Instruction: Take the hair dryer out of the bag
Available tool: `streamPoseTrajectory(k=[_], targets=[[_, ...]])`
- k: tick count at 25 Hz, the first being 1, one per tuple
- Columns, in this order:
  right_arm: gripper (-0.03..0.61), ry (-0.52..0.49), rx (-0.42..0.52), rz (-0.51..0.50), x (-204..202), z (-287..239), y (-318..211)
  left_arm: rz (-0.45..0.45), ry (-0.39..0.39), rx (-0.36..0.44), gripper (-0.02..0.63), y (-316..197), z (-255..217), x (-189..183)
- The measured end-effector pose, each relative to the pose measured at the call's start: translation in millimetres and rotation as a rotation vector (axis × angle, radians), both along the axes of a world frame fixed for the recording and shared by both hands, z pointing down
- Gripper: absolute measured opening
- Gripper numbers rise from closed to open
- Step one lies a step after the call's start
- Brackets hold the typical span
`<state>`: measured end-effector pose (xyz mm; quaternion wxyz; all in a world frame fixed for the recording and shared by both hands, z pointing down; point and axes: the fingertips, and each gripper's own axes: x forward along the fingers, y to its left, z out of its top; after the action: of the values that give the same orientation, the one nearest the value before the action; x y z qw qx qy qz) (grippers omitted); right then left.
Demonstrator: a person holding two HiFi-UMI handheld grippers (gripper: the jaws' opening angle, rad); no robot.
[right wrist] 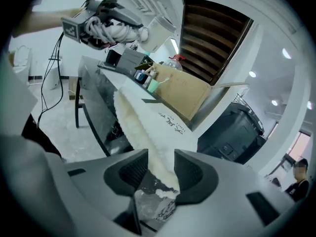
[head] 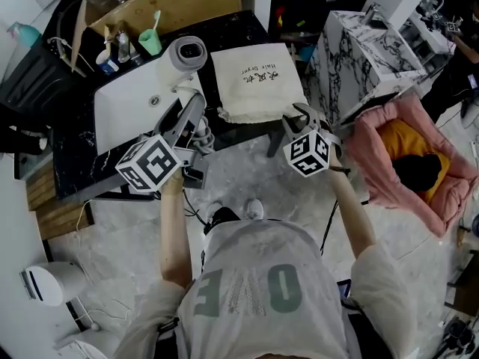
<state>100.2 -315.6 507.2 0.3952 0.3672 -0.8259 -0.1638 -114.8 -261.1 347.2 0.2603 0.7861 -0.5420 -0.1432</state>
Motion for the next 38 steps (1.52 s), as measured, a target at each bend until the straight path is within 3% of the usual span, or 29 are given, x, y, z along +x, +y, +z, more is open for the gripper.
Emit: streamPoseTrajectory(k=[7, 16, 20, 25, 30, 38], targets=[[0.155, -0.147, 0.013, -0.034, -11, -69, -1, 0.017, 0.004, 0.079, 0.227, -19, -31, 3], [0.155, -0.505, 0.224, 0.029, -28, -209, -3, -0.005, 0.047, 0.306, 0.227, -29, -97, 16], [0.153, -0.696, 0.302, 0.047, -36, -249, 12, -0.045, -0.005, 0.423, 0.227, -19, -119, 22], [0.093, -0.840, 0.385, 0.082, -31, -266, 31, -0.067, -0.066, 0.533, 0.227, 3, -126, 30], [0.065, -0.945, 0.371, 0.111, -19, -257, 50, -0.074, -0.032, 0.573, 0.227, 24, -112, 39], [0.041, -0.915, 0.371, 0.133, -13, -223, 72, -0.080, -0.018, 0.610, 0.227, 46, -96, 39]])
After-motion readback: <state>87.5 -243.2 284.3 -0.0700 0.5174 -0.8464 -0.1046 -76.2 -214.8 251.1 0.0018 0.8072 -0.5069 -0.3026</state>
